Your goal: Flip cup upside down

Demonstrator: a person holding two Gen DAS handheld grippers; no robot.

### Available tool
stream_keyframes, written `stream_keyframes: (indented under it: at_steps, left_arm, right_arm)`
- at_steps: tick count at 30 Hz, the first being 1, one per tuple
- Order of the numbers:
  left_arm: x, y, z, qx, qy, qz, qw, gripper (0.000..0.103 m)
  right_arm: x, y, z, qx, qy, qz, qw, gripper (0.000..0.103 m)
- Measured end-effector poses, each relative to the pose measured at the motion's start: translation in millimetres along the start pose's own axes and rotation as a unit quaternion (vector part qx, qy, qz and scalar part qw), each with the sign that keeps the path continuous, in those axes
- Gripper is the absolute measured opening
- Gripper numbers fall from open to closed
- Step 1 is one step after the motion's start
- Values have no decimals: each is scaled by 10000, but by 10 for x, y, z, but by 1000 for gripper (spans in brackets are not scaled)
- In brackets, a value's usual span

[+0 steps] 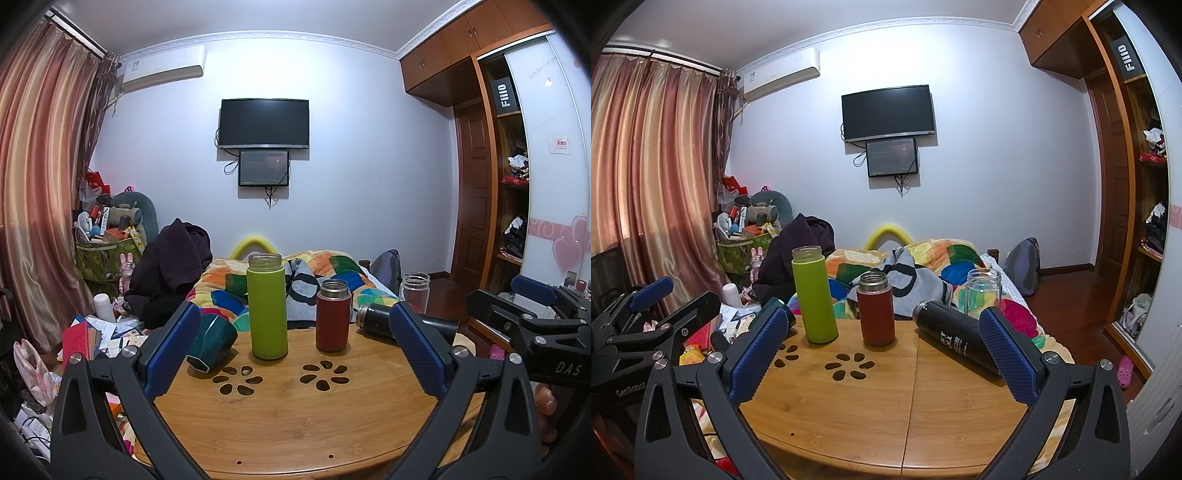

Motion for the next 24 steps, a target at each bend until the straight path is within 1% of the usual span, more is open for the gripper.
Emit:
stream_keyframes:
  at_steps: [24]
  left_arm:
    - [3,-9,-28,35,-2,4,10000,103]
  right_arm:
    - [9,8,-1,-12,4,-7,10000,103]
Point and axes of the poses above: each gripper's, at about its wrist camera, not at the fingertips, and y roughly against the way its jaws point, x to its left, z to its top, the point moved 4 cm from there along -y, roughly the way its jaws point, and after that the axes turned 13 degrees about z, right-handed, at the moved point
